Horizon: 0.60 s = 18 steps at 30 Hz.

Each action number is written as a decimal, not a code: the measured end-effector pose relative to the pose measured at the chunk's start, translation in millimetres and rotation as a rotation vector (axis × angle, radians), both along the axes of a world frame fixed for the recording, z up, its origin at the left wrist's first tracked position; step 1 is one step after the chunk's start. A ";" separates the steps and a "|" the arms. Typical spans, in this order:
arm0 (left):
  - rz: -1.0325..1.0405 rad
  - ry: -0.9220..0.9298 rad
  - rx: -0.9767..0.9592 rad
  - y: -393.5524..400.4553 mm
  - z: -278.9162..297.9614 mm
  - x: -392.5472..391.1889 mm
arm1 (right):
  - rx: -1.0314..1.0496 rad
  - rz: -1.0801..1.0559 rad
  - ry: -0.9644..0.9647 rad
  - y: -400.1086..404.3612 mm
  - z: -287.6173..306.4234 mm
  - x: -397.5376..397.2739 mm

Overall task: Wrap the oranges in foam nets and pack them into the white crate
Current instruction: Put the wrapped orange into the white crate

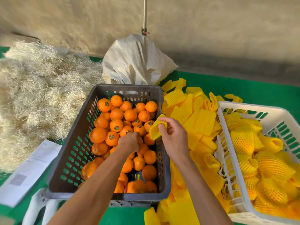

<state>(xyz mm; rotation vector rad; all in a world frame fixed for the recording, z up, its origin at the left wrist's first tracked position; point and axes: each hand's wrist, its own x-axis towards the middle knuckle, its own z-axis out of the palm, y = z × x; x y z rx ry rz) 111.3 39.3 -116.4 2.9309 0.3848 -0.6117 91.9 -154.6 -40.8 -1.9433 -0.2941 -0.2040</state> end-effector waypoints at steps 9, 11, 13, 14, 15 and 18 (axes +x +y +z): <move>0.455 -0.508 -1.554 -18.5 120.9 -43.5 | -0.075 -0.236 -0.085 -5.1 27.5 1.1; 0.380 -0.326 -1.804 -30.9 131.8 -54.7 | -0.135 -0.292 -0.084 -6.8 32.0 0.1; 0.340 -0.226 -1.866 -45.3 135.4 -60.4 | -0.179 -0.293 -0.054 -9.5 35.3 -0.6; 0.335 -0.200 -1.870 -52.9 136.7 -62.1 | -0.187 -0.274 -0.048 -11.1 36.1 -1.1; 0.341 -0.191 -1.866 -60.1 137.4 -63.6 | -0.179 -0.244 -0.043 -13.1 36.3 -1.5; 0.401 -0.215 -1.826 -73.7 136.7 -62.6 | -0.096 -0.119 0.034 -18.1 36.5 -2.8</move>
